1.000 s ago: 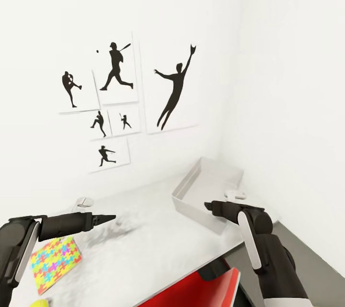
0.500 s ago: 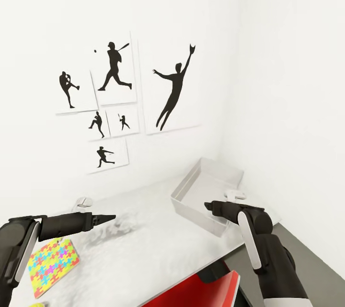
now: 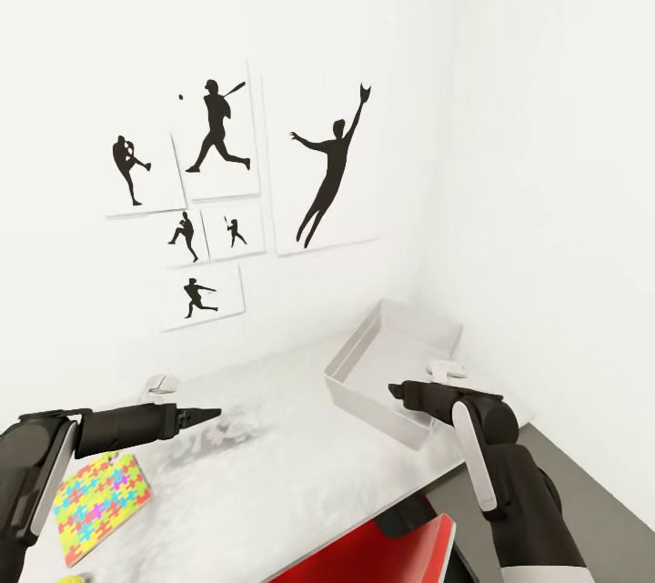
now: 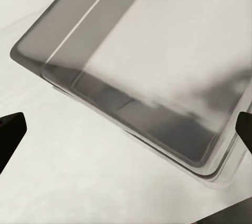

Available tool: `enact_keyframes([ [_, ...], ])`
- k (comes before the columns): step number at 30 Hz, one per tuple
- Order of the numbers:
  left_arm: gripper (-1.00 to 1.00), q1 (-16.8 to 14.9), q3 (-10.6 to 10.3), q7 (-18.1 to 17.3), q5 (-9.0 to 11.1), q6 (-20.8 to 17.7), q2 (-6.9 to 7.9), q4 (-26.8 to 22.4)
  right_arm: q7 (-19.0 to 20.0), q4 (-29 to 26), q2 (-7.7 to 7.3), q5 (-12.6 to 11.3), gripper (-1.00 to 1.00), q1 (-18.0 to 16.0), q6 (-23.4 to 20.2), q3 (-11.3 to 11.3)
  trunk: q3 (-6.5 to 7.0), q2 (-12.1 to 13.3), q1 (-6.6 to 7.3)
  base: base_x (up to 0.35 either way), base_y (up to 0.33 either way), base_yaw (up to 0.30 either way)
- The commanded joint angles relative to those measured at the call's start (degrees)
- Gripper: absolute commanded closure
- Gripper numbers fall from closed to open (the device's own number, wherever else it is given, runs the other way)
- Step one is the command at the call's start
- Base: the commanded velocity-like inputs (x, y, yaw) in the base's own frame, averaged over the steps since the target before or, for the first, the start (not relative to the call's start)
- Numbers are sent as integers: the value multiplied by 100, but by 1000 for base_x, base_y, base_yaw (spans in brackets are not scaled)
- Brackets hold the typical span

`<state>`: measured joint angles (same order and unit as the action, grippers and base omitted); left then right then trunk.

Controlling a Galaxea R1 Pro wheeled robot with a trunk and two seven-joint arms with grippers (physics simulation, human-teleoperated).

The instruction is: Put all the toys in the child's room - the three board games (two on the bed and one on the table), the two jigsaw puzzles on the table, and the tennis ball on the table - inside the toy box on the table in the child's room.

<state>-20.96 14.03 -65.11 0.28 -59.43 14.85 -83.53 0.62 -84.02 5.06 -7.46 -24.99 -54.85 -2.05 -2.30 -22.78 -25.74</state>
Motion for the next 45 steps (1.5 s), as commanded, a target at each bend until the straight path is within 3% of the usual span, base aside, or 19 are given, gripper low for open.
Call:
enact_keyframes([
  [1,-100,-11,0,-18,2,-51,-10,0,5,-6,9,-19,-100,-6,-28,-12,-14,-14,-4,0,0,0],
  [5,-100,-130,-34,6,-24,-57,-154,9,-7,-91,24,-18,-100,-6,-112,-17,-14,-14,-4,0,0,0],
  [8,-100,-668,-73,180,-140,-57,-414,152,-26,-203,36,-3,-100,-19,-355,-25,-14,-14,-4,0,0,0],
  [10,-100,-1126,-142,553,-442,-57,-678,492,-39,-252,43,31,-100,-85,-469,-30,-14,-14,-4,0,0,0],
  [12,-100,-1337,-162,750,-599,-57,-816,746,-49,-259,43,45,-100,-170,-501,-36,-14,-14,-4,0,0,0],
  [15,-100,-1954,-192,1153,-840,-57,-1192,1485,-163,-238,37,73,-100,-427,-515,-69,-14,-14,-4,0,0,0],
  [19,-100,-2729,-203,1782,-930,-57,-1564,2483,-579,-222,-18,79,-100,-636,-515,-123,-14,-14,-4,0,0,0],
  [22,-100,-3167,-204,2542,-937,-35,-1873,3115,-1019,-180,-37,80,-100,-761,-515,-327,-14,-14,-4,0,0,0],
  [25,-100,-3363,-195,3253,-900,18,-2111,3415,-1305,-36,-52,78,-100,-907,-515,-641,-14,-14,-4,0,0,0],
  [30,-100,-3446,-190,3913,-880,101,-2485,3562,-1467,362,-80,80,-100,-1135,-515,-1080,-14,-14,-4,0,0,0],
  [32,-100,-3450,-190,4041,-876,150,-2485,3577,-1493,454,-91,79,-100,-1152,-515,-1129,-14,-14,-4,0,0,0],
  [36,-100,-3457,-197,4581,-726,555,-2485,3849,-1567,777,-228,72,-100,-1177,-515,-1252,-14,-14,-4,0,0,0],
  [40,-100,-3458,-206,5249,-218,1156,-2485,4458,-1591,1041,-305,64,-100,-1185,-515,-1286,-14,-14,-4,0,0,0],
  [43,-100,-3458,-219,6107,290,1812,-2485,4987,-1597,1182,-334,67,-100,-1184,-512,-1290,-14,-14,-4,0,0,0],
  [45,-100,-3458,-226,6598,485,2122,-2485,5190,-1599,1218,-340,68,-100,-1184,-502,-1290,-14,-14,-4,0,0,0],
])
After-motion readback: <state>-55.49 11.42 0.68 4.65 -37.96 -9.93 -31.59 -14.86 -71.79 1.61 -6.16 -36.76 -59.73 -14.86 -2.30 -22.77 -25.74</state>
